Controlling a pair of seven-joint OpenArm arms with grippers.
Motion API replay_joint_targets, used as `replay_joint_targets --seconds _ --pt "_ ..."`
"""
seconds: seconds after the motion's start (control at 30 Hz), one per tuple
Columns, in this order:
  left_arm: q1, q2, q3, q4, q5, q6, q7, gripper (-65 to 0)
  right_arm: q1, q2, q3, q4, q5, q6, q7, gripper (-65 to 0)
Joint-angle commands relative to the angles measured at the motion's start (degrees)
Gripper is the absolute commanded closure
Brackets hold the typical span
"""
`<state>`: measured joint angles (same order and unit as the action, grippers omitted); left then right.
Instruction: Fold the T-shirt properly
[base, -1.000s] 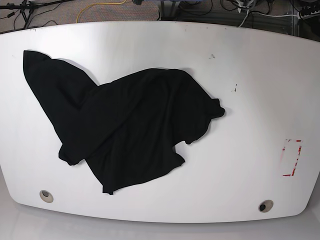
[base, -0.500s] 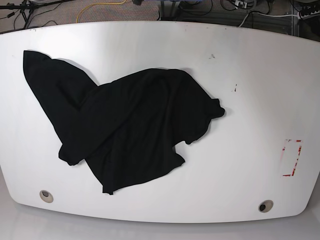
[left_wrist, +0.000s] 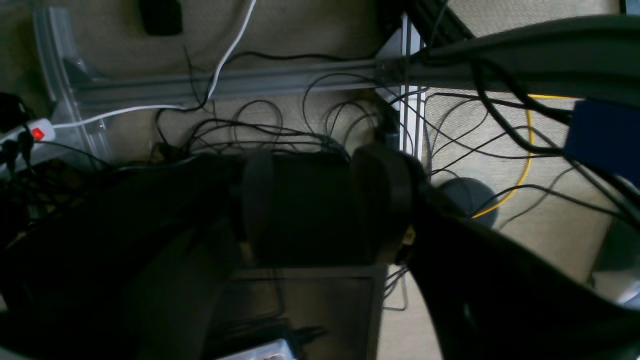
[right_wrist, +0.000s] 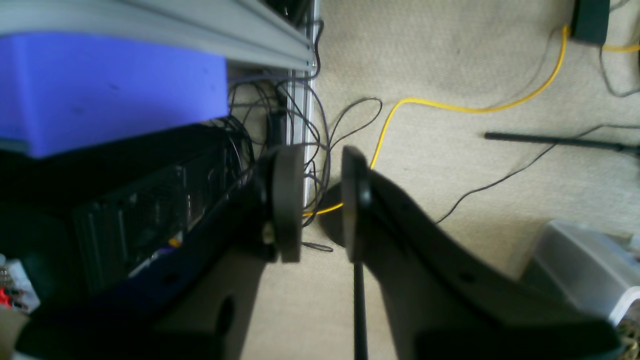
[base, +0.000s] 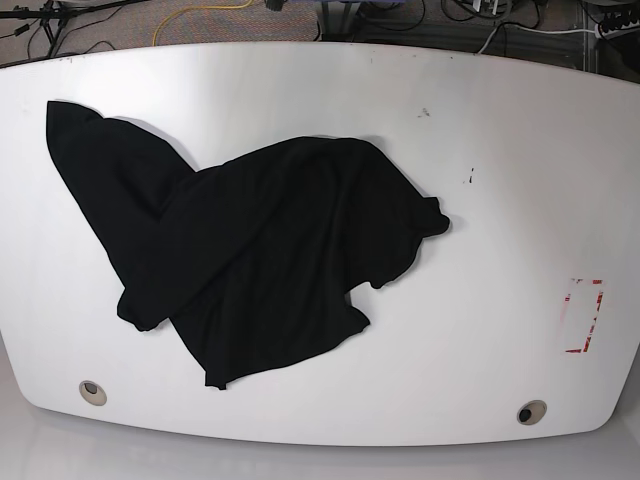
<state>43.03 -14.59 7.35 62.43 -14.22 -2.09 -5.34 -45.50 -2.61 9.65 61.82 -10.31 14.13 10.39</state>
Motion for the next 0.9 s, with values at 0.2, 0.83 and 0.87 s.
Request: replay_joint_targets --seconds 0.2,0.83,0.87 --pt "4.3 -0.26 -2.67 4.54 -0.38 -0.04 -1.17 -27.7 -4.51 -0.55 0.11 5.35 -0.05 0.33 0.91 -12.3" --pt "11.89 -1.36 -8.14 15.4 -0.74 0.05 -1.3 -27.5 -11.0 -1.31 0.15 14.58 -0.1 0.11 1.48 -11.8" --pt "12.38 -1.38 -8.23 16.57 -0.69 0.16 -1.22 -27.4 -11.43 -1.37 0.16 15.55 -0.08 0.14 1.38 -11.8"
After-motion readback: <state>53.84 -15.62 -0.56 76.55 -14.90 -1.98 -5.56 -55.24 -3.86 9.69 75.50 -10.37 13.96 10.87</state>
